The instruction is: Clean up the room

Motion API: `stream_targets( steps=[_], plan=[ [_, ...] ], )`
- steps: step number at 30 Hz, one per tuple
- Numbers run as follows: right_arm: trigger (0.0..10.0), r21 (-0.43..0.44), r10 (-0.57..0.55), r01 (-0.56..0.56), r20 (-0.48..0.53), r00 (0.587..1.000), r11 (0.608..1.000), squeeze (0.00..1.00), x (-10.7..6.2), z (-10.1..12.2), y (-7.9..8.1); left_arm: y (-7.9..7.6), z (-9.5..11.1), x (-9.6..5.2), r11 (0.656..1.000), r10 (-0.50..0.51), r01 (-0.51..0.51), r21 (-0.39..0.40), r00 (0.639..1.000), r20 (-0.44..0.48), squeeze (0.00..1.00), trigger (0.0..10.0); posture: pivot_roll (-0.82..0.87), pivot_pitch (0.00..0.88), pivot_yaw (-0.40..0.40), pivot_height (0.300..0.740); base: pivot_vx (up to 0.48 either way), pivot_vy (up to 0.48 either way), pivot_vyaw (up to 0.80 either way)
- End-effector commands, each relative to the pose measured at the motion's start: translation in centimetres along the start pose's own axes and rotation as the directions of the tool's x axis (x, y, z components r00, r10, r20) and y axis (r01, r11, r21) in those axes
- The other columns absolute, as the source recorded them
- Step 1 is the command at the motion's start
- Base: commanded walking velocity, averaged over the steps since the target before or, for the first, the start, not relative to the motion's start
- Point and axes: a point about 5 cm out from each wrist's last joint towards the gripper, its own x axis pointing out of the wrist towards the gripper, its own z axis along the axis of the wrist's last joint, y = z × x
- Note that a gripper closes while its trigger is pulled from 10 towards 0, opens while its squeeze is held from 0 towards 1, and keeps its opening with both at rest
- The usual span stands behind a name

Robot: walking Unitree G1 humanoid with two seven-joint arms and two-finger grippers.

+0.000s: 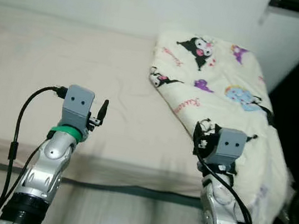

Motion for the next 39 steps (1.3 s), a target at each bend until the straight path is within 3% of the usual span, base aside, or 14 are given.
stream_targets(
  steps=[1,17,25,39],
  plan=[
    [10.0,0.010,-0.022,0.022,-0.010,1.000,1.000,0.00,-0.2,-0.3,-0.4,-0.3,-0.5,-0.1,1.000,-0.016,0.016,0.001,1.000,-0.020,0.00,10.0,-0.04,0.013,0.041,0.740,0.315,0.000,0.00],
    [10.0,0.011,-0.028,0.028,-0.016,0.999,1.000,0.00,-0.4,-0.4,-0.5,-0.6,-0.5,-0.2,1.000,-0.029,0.029,0.005,0.999,-0.020,0.00,10.0,-0.04,0.020,0.044,0.740,0.308,0.000,0.00],
    [10.0,0.012,-0.029,0.029,-0.017,0.999,0.999,0.00,-0.4,-0.4,-0.5,-0.9,-0.6,-0.3,0.999,-0.044,0.045,0.003,0.999,-0.025,0.00,10.0,-0.04,0.023,0.045,0.740,0.000,-0.336,0.00],
    [10.0,0.010,-0.029,0.029,-0.019,0.999,1.000,0.00,-0.5,-0.5,-0.5,-1.4,-0.5,-0.4,0.996,-0.089,0.089,-0.001,0.996,-0.025,0.00,10.0,-0.04,0.025,0.044,0.740,0.000,-0.112,0.00]
  ],
)
